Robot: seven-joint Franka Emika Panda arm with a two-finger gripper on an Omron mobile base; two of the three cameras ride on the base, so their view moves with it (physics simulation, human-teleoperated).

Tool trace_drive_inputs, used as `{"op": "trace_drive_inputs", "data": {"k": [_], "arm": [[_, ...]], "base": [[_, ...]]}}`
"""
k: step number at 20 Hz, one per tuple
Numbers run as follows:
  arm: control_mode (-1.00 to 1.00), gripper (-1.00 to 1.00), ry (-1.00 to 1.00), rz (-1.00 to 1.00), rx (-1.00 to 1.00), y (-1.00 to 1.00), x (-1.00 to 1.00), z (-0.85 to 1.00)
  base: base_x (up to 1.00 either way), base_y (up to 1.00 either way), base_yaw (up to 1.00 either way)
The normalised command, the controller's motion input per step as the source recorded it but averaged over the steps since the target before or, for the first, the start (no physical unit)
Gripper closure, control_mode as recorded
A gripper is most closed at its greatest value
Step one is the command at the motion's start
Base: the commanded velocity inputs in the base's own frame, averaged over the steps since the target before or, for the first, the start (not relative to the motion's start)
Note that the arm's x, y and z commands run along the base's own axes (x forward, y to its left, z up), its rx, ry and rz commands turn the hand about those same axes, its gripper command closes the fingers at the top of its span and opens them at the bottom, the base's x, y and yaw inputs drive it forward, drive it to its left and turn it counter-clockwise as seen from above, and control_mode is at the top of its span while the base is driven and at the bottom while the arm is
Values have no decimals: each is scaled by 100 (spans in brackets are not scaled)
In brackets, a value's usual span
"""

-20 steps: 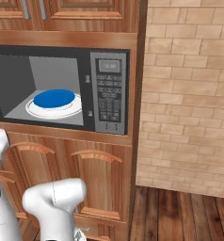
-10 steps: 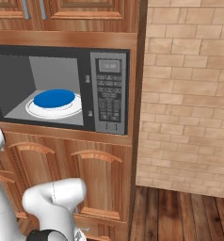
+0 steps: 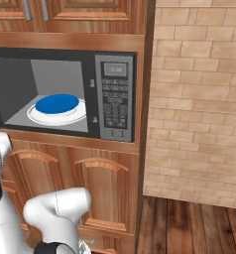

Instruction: Pick the eggplant from the counter and place it in the microwave. Then turn on the microwave.

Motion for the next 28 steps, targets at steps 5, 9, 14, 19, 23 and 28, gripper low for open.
{"op": "trace_drive_inputs", "data": {"k": [5,9,14,19,23,28], "arm": [[-100,-100,-1,-3,0,-39,4,6],[-100,-100,-6,-3,0,-44,3,12],[-100,-100,-10,-3,0,-43,4,17],[-100,-100,-16,-1,0,-42,2,19],[-100,-100,-22,-1,-2,-38,0,19],[-100,-100,-25,0,-6,-37,0,19]], "base": [[0,0,0],[0,0,0],[0,0,0],[0,0,0],[0,0,0],[0,0,0]]}}
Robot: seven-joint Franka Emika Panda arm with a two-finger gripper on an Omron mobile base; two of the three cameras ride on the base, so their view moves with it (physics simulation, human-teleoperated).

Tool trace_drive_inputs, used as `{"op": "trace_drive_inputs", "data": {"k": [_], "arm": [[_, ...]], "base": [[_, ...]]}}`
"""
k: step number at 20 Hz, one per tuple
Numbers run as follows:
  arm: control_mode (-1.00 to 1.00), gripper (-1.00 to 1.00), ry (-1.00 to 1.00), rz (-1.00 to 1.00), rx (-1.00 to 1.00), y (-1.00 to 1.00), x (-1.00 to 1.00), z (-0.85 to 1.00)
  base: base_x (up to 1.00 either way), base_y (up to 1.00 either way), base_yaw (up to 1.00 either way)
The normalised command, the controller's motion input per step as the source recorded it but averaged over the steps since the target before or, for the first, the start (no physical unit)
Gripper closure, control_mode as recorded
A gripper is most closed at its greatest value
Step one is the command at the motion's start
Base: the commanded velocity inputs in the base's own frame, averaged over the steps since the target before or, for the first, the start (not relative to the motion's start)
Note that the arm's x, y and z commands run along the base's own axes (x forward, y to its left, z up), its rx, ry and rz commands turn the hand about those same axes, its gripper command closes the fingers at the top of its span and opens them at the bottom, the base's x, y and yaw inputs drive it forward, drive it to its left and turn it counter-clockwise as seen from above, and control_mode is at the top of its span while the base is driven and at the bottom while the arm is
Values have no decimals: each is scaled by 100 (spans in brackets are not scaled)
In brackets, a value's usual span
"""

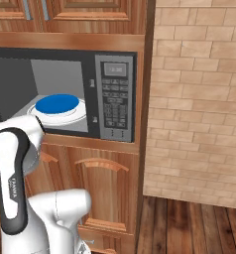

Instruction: Pick the eggplant from the counter and place it in the microwave. Then turn on the microwave.

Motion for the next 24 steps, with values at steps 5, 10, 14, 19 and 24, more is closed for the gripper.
{"op": "trace_drive_inputs", "data": {"k": [5,10,14,19,24], "arm": [[-100,-100,-23,0,-10,-37,0,18],[-100,-100,-19,0,-15,-35,0,16],[-100,-100,-15,-5,-16,-35,0,14],[-100,-100,-11,-13,-18,-29,0,11],[-100,-100,-11,-25,-16,-30,0,8]], "base": [[0,0,0],[0,0,0],[0,0,0],[0,0,0],[0,0,0]]}}
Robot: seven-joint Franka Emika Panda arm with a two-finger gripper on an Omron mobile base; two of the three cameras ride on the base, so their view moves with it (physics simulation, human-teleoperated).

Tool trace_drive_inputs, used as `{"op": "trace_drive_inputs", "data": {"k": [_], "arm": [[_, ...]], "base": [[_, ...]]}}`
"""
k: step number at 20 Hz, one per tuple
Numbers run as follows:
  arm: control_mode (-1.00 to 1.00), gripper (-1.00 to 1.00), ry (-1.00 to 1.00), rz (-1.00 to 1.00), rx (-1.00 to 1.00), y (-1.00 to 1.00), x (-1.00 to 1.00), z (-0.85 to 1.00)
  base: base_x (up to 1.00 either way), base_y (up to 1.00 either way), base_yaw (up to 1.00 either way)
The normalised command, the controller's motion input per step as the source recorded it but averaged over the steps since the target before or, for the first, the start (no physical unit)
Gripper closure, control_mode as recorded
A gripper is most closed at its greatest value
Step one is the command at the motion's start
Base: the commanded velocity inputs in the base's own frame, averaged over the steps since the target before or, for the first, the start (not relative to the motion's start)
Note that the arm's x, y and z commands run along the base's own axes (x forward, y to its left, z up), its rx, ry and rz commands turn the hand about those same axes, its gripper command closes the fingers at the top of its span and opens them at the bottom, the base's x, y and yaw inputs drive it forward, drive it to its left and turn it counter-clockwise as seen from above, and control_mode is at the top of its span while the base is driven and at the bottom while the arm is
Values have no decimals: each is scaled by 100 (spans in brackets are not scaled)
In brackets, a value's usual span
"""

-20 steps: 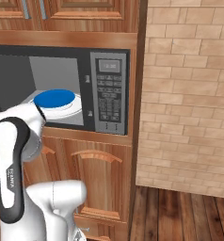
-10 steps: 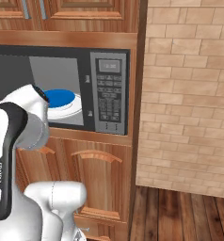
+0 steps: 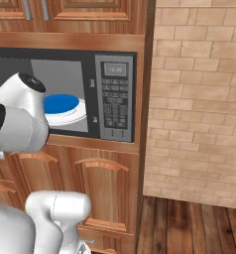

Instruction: Pick the eggplant from the counter and place it in the microwave. Then turn on the microwave.

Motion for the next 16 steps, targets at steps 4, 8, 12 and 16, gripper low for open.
{"op": "trace_drive_inputs", "data": {"k": [4,8,12,16], "arm": [[-100,-100,-12,-28,-15,-29,0,3],[-100,-100,-12,-24,-16,-26,0,0],[-100,-100,-7,-22,-17,-20,3,-2],[-100,-100,-1,-19,-11,-22,15,0]], "base": [[0,0,0],[0,0,0],[0,0,0],[0,0,0]]}}
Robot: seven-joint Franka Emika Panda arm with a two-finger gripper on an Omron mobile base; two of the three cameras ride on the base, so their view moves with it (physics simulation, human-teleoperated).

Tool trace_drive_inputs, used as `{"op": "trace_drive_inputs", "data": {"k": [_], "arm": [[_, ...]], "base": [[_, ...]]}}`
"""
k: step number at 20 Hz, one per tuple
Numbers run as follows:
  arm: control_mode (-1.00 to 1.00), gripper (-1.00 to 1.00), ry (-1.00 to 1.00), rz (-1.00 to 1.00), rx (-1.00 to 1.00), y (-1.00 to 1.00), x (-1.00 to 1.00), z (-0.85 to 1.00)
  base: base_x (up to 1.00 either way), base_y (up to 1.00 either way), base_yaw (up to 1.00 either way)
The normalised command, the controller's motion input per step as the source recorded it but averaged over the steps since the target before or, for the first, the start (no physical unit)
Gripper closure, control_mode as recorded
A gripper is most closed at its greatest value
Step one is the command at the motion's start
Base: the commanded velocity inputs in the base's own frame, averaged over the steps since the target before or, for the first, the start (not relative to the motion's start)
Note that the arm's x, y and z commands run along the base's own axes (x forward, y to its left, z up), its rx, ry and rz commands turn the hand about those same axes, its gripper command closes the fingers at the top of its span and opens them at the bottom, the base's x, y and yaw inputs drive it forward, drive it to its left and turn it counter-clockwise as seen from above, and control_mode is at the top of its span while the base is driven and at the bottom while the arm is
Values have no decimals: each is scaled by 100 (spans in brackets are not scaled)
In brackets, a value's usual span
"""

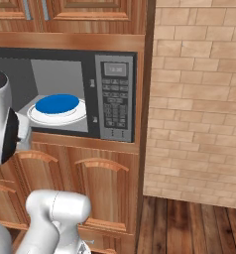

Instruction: Pick the eggplant from the counter and place it in the microwave. Then turn on the microwave.

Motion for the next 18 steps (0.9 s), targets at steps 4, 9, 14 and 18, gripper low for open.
{"op": "trace_drive_inputs", "data": {"k": [4,9,14,18], "arm": [[-100,-100,2,-16,-9,-23,21,0],[-100,-100,0,-12,-12,-18,16,-11],[-100,-100,0,-7,-18,-10,18,-29],[-100,-100,0,-5,-17,-9,19,-26]], "base": [[0,0,0],[0,0,0],[0,0,0],[0,0,0]]}}
